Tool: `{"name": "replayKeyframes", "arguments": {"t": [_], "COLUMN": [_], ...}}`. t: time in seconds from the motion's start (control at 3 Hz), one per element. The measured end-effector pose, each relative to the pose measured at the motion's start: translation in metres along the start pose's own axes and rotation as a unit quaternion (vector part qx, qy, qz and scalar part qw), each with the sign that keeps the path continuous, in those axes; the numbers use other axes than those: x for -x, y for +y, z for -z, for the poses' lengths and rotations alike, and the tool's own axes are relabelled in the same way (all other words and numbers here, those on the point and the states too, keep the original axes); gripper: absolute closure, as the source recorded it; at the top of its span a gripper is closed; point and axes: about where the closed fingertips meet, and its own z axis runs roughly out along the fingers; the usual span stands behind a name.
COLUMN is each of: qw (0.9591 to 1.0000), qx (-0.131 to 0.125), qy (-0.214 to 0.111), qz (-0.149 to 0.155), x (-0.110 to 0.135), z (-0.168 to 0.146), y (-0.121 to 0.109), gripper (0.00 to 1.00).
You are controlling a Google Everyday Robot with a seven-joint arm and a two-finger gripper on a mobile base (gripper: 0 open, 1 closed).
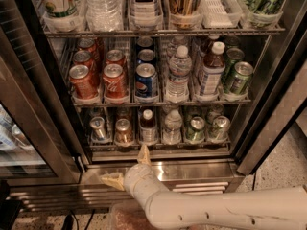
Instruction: Pick orange can from bottom shelf of fridge
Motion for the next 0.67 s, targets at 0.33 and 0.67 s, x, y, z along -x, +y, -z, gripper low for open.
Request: {"name": "replayKeyframes", "arguments": {"t": [0.33,0.67], "qw": [0.9994,0.9955], "qx": [-0.019,-0.055], "qy": [-0.029,-0.077], "qz": [0.005,-0.001], "x": [-0.003,-0.001], "z": [-0.016,-0.036], "y": [0.003,0.005], "gripper": [0.0,0.11]}}
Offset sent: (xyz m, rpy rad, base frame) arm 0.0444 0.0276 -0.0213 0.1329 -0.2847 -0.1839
